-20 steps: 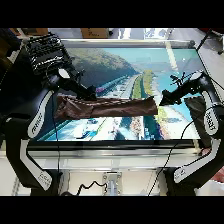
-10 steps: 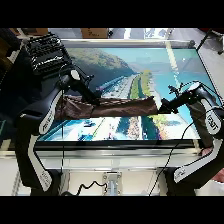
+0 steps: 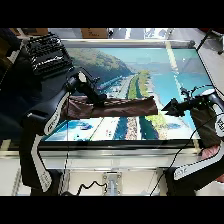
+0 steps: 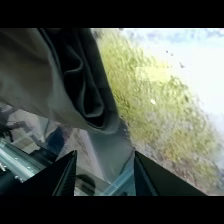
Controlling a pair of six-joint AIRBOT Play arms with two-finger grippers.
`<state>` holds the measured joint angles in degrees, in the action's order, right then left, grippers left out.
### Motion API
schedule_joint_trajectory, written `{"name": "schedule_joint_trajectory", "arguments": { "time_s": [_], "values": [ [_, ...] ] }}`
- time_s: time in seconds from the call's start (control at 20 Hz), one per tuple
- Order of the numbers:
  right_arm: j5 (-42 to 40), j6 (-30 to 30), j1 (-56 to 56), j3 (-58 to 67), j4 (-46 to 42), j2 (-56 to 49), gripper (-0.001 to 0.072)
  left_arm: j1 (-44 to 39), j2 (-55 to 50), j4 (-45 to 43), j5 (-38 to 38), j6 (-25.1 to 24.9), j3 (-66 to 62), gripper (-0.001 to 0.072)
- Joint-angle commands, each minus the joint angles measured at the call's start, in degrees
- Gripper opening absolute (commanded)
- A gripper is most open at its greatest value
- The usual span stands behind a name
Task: Fold the shirts.
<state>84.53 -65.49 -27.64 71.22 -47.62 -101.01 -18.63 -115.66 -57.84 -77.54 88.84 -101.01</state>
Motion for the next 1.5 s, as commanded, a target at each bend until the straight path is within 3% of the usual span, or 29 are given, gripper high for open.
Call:
{"name": "schedule_joint_trajectory", "arguments": {
  "time_s": [0.0,0.45,1.0,1.45],
  "values": [
    [-0.22,4.00,-2.05,-2.54,10.54,0.26,0.0403,-0.63,-0.20,-1.75,2.14,1.53,-0.13,0.0004],
    [-2.73,3.56,-2.01,-2.51,5.81,0.26,0.0401,-0.63,-0.17,-4.35,2.97,2.34,-8.17,0.0004],
    [-2.95,2.32,-1.97,-2.54,5.81,0.26,0.0402,-0.63,-5.09,-6.51,-5.31,4.28,-8.20,0.0005],
    [-1.51,1.42,-0.57,-2.54,5.99,0.26,0.0439,-0.63,-5.86,-6.47,-4.50,4.35,-8.20,0.0005]
  ]
}}
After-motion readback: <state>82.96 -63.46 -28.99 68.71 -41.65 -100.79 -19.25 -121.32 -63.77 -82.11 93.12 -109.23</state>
